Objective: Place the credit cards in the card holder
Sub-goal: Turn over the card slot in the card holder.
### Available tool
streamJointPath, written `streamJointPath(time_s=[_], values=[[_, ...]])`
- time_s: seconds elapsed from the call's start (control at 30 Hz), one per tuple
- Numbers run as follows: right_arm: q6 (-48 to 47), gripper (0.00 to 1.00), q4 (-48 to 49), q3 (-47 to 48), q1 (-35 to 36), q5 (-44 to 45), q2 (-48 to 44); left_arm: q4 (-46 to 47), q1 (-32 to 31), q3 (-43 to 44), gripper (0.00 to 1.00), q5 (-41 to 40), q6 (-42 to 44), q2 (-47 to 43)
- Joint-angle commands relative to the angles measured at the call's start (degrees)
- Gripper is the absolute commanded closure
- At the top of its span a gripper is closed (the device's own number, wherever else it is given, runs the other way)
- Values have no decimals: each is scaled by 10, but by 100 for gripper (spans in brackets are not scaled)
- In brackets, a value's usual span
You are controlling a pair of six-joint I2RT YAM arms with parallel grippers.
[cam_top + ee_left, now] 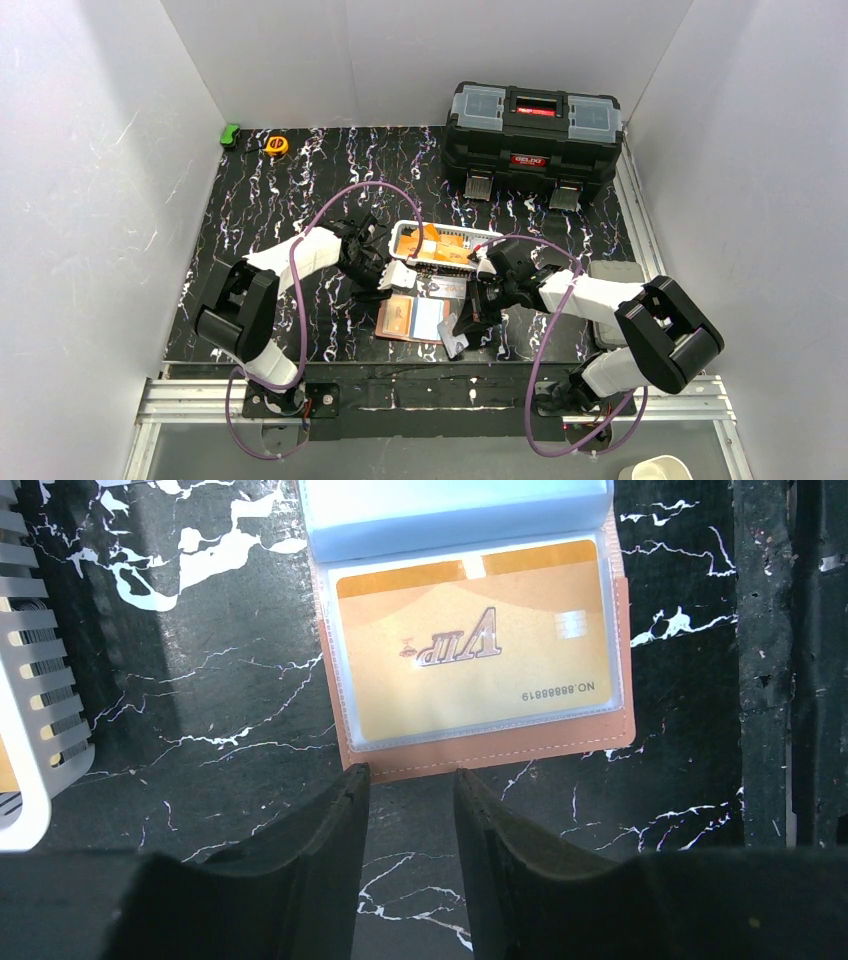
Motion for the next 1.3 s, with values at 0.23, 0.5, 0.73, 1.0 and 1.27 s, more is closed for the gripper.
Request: streamJointPath(time_s=[0.23, 0.5, 0.73, 1.0, 1.27], values=[[-18, 99, -13, 23, -4, 7, -23, -10, -4, -2, 66, 15, 8, -12], [-20, 99, -10, 20, -5, 3, -18, -13, -7, -3, 67, 15, 9, -16], [-21, 99, -7, 21, -5, -3, -11, -13, -9, -5, 67, 15, 9, -18], [-17, 99, 8, 21, -5, -13, 7, -14, -12, -3, 68, 16, 12, -19], [-15, 99, 20, 35, -4, -23, 18, -22, -13, -6, 68, 18, 17, -21]])
